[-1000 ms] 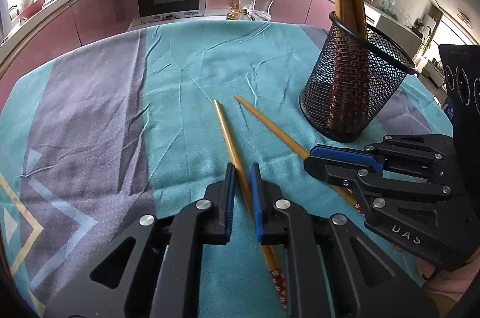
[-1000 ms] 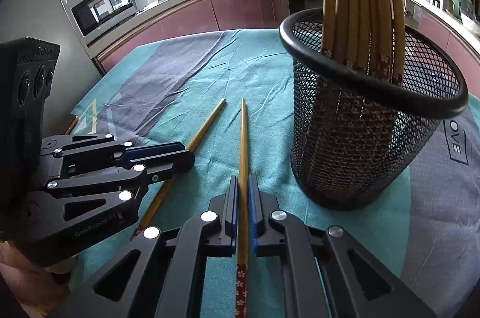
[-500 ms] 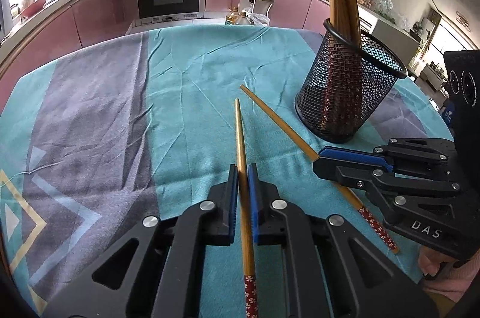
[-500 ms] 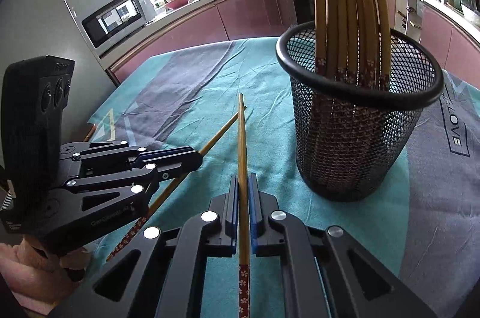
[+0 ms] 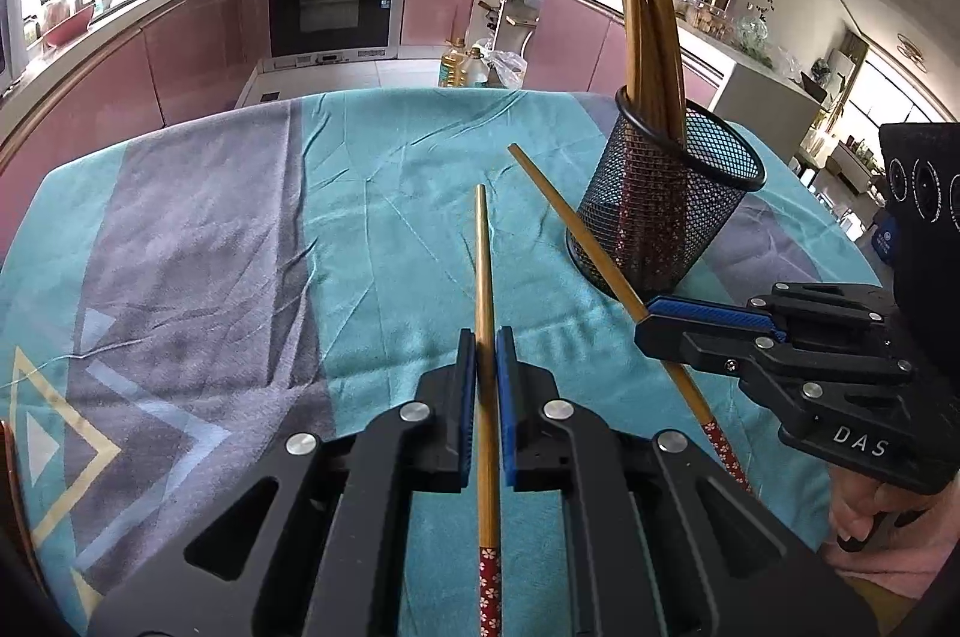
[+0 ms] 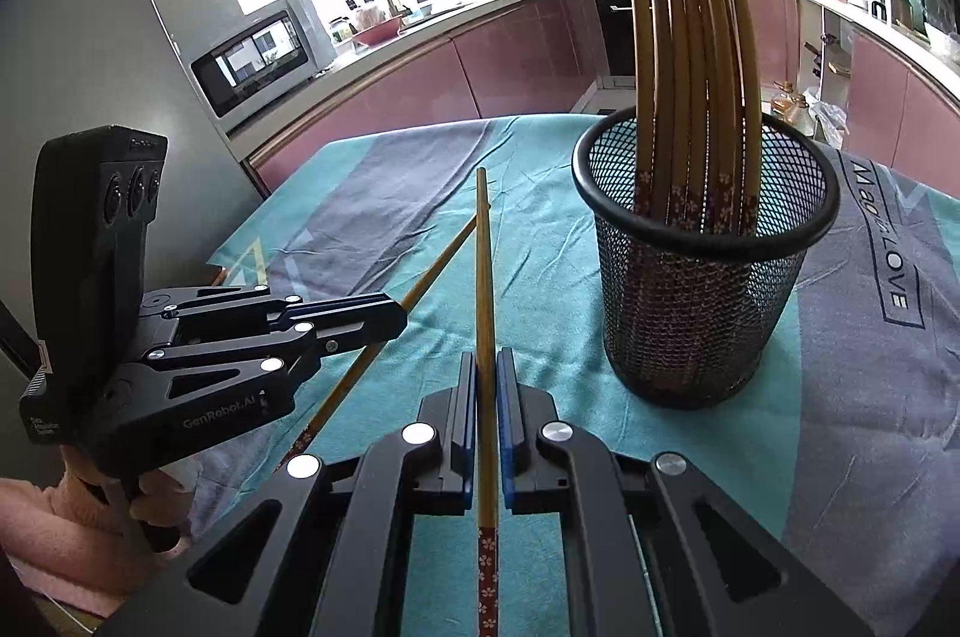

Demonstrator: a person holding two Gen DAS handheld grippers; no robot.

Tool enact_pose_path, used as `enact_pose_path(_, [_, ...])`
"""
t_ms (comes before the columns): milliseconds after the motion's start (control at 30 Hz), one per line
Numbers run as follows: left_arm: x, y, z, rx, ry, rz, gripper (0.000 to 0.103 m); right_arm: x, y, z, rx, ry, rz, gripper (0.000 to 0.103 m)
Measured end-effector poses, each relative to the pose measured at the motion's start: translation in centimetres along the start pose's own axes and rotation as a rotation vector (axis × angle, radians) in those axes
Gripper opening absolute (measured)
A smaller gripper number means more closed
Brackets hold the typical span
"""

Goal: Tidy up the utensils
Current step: 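Lift both held chopsticks upright and carry them toward the mesh cup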

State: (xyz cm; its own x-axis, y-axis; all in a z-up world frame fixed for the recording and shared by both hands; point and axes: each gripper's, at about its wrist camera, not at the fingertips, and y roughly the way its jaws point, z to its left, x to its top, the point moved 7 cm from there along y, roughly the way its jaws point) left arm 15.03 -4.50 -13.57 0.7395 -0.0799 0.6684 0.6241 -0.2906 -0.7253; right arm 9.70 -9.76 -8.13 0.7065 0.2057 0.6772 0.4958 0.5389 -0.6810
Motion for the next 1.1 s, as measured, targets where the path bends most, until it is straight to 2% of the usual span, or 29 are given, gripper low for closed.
enact_pose_path(167, [0.4,-1.2,-0.2,-0.015,0.0,-0.025,0.007,0.1,-0.4,0.2,0.004,-0.005,-0.009,0.006])
enact_pose_path(433, [0.5,-2.1,-0.7,-0.031,0.004,-0.037,0.007,-0.4,0.2,0.2,0.023,0.004,0.023,0.006])
enact_pose_path(733, [0.4,-1.6,-1.1,-0.051,0.022,-0.019,0.008,-0.2,-0.1,0.9,0.065,-0.006,0.004,0.006])
enact_pose_path(1100, [0.4,-1.0,-1.2,-0.055,0.025,-0.009,0.007,-0.2,-0.4,0.9,0.051,-0.006,-0.01,0.006])
